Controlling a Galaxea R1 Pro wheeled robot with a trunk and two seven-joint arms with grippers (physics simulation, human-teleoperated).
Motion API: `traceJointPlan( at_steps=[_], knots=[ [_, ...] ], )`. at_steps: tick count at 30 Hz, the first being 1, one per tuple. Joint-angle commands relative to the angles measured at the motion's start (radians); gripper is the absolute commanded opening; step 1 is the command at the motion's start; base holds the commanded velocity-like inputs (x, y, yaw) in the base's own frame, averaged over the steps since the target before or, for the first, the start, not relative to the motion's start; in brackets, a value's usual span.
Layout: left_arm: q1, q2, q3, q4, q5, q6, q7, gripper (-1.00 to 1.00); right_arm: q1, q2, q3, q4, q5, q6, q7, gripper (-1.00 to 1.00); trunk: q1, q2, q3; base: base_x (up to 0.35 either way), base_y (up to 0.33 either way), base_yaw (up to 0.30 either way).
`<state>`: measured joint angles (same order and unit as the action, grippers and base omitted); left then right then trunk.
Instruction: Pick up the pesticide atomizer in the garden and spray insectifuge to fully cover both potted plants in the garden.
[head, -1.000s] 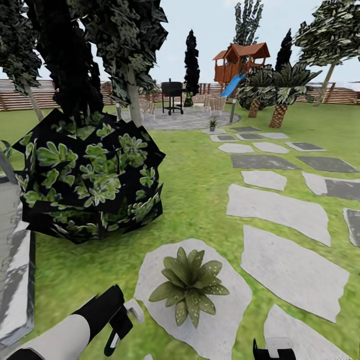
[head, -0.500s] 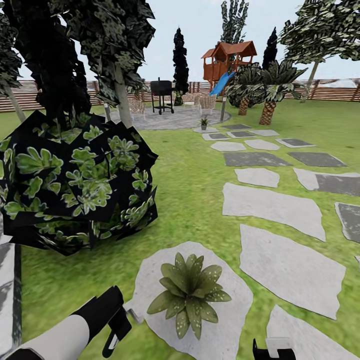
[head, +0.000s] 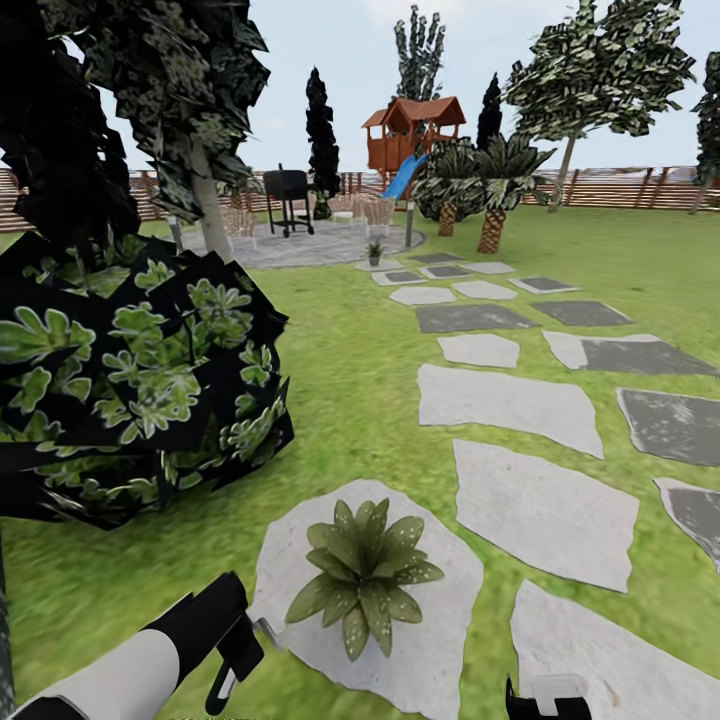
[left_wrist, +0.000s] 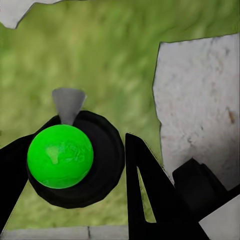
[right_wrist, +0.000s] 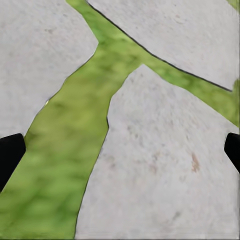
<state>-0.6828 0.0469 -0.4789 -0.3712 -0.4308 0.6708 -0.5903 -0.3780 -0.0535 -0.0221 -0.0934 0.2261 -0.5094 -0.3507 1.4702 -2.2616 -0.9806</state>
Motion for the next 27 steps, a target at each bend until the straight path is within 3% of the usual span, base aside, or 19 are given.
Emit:
traceJointPlan(
  at_steps=[1,6,12,18,27],
  knots=[
    [0.0,0.001,-0.001,-0.003,-0.011,0.001,-0.01,-1.0,-0.001,0.0,-0.002,0.001,0.01,-0.001,-0.007,1.0,-0.001,0.0,0.0,-0.164,0.271,-0.243],
    [0.0,0.001,0.0,-0.003,-0.011,0.002,-0.01,-1.0,-0.001,0.0,-0.002,0.001,0.01,-0.001,-0.007,1.0,-0.001,0.0,0.002,-0.097,0.289,-0.231],
    [0.0,0.001,-0.001,-0.003,-0.01,0.002,-0.01,-1.0,-0.001,0.0,-0.002,0.001,0.01,-0.001,-0.008,1.0,-0.001,0.0,0.002,-0.007,0.258,-0.035],
    [0.0,0.0,-0.001,-0.002,-0.009,0.001,-0.01,-1.0,-0.001,0.001,-0.002,0.001,0.01,-0.001,-0.007,1.0,-0.001,0.0,0.002,0.0,0.036,-0.012],
    [0.0,0.002,0.0,-0.001,-0.009,0.002,-0.011,-1.0,-0.001,0.001,-0.002,0.001,0.01,-0.001,-0.007,1.0,-0.001,0.0,0.007,0.0,0.001,-0.225]
  ],
)
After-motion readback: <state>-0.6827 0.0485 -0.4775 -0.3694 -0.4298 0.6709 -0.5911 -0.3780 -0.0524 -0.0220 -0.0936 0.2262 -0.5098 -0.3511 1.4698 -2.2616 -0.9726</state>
